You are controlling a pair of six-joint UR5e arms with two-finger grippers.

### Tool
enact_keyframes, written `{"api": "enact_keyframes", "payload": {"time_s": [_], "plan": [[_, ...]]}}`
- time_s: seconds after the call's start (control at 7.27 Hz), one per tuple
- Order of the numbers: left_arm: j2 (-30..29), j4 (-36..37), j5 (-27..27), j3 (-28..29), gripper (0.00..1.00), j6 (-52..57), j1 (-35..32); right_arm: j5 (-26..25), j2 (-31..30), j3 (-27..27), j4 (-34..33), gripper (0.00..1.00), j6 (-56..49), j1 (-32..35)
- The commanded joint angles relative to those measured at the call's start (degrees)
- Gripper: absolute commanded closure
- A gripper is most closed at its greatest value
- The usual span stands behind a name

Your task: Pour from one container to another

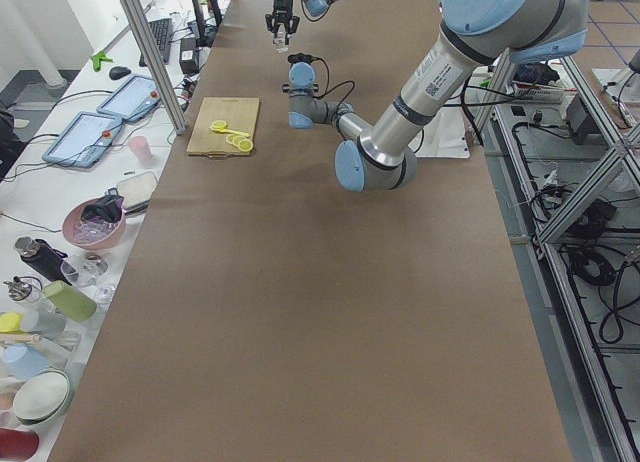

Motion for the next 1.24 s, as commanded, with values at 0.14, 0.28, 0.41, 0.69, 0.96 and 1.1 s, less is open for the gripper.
{"api": "enact_keyframes", "payload": {"time_s": [0.14, 0.28, 0.41, 0.69, 0.96, 1.1], "plan": [[-0.80, 0.05, 0.56, 1.36, 1.00, 0.01, 0.18, -4.27, 0.56, 8.15, -14.74, 1.00, -4.13, -5.63], [-0.88, 0.05, 1.43, 1.44, 1.00, 0.01, 0.35, -4.27, 0.21, 8.77, -15.21, 1.00, -6.77, -5.64], [-0.80, 0.31, 1.53, 1.45, 1.00, 0.01, 0.35, -4.27, 0.20, 8.87, -15.30, 1.00, -12.28, -5.82], [-0.80, 0.40, 1.62, 1.27, 1.00, 0.01, 0.35, -4.71, 0.03, 10.10, -17.14, 1.00, -17.33, -6.86], [-1.06, 0.40, 2.05, 1.27, 1.00, 0.01, 0.70, -4.97, 0.03, 10.36, -18.89, 1.00, -20.51, -7.13], [-1.23, 0.40, 2.06, 1.27, 1.00, 0.01, 0.88, -4.97, 0.20, 10.80, -20.91, 1.00, -21.03, -7.40]]}}
